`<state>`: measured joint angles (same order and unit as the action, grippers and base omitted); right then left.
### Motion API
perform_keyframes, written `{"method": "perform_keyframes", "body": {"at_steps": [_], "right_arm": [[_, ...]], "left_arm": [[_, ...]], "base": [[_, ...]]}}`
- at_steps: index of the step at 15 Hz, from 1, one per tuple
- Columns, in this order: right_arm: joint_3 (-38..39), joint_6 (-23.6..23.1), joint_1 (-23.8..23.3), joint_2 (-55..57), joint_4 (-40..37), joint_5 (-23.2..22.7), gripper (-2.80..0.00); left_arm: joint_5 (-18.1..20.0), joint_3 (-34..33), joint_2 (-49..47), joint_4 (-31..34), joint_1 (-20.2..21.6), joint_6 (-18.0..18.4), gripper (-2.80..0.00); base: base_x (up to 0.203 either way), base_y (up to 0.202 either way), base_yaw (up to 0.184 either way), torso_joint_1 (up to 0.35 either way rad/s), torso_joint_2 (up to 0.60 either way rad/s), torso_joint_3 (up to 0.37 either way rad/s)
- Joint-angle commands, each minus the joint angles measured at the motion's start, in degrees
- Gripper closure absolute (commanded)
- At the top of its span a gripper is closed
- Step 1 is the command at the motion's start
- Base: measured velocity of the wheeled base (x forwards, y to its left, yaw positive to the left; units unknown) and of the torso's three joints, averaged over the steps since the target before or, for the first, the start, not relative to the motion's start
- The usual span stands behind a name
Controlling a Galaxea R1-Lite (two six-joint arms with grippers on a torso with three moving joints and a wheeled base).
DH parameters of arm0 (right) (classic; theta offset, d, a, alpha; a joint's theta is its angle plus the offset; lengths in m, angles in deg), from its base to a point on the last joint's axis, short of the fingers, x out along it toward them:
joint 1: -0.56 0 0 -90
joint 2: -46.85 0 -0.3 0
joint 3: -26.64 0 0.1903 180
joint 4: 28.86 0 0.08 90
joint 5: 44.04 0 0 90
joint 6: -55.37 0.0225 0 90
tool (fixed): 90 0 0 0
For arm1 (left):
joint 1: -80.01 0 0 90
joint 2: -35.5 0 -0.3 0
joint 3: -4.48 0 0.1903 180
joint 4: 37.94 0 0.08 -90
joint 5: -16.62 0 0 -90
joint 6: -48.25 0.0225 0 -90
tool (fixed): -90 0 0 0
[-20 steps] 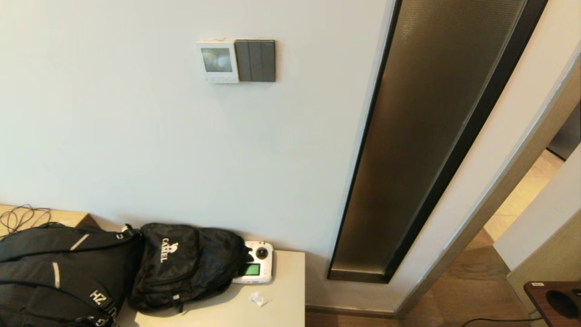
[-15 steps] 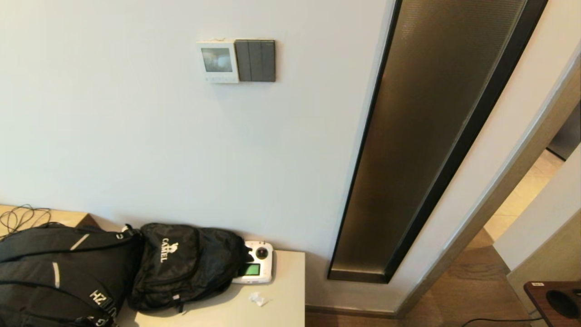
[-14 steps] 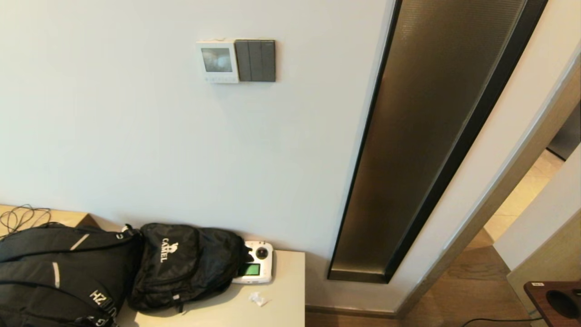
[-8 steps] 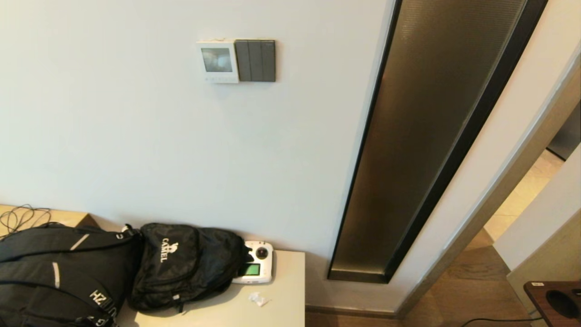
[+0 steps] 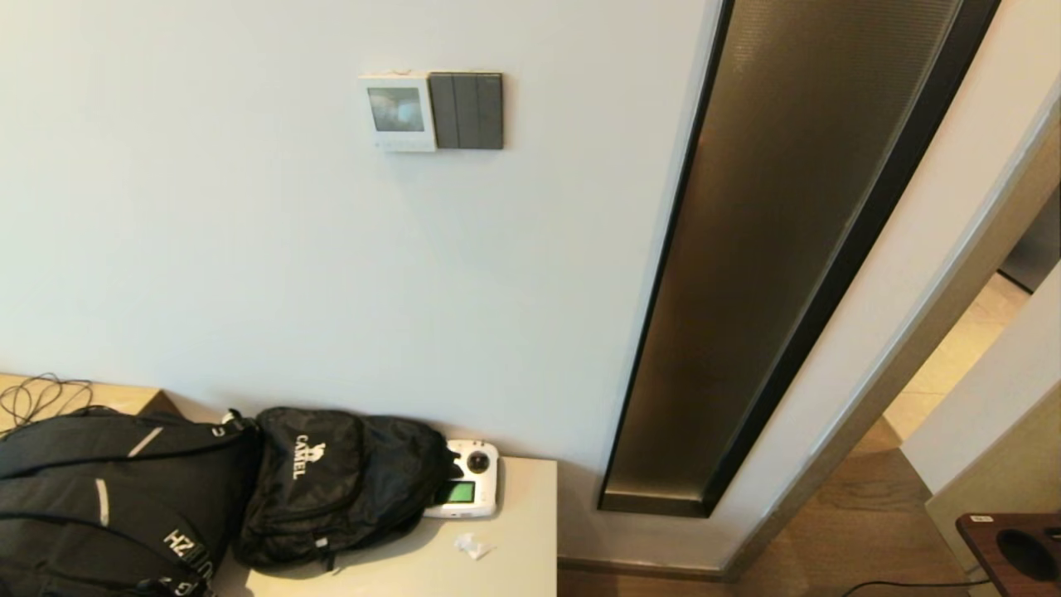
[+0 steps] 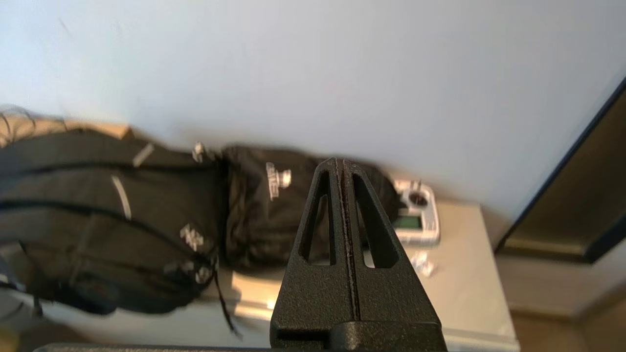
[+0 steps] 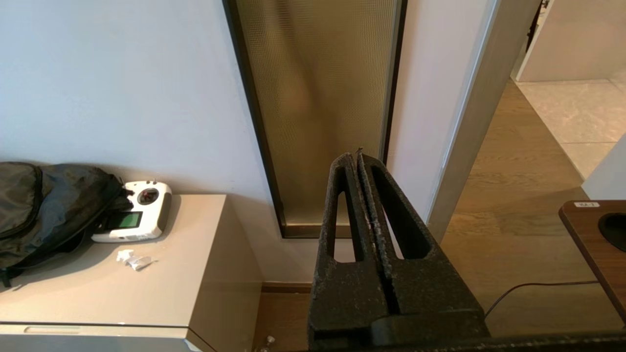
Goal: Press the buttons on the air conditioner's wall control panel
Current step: Turn on the central air conditioner
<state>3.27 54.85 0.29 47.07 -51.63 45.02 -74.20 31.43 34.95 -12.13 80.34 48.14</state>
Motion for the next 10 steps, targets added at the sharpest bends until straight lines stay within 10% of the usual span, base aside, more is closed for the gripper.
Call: {"method": "perform_keyframes", "body": {"at_steps": [1,10], "right_arm": [[0.0,-0.02,0.0,0.13,0.02,-0.03,0.0],[0.0,-0.02,0.0,0.04,0.02,-0.03,0.0]], "left_arm": [[-0.06,4.8,-4.07,-0.04,-0.03,-0.42,0.0],[0.52,43.16,-37.59,-4.72,-0.06,-3.0,0.0]], "base": [[0.0,0.0,0.0,0.0,0.0,0.0],[0.0,0.0,0.0,0.0,0.0,0.0]]}}
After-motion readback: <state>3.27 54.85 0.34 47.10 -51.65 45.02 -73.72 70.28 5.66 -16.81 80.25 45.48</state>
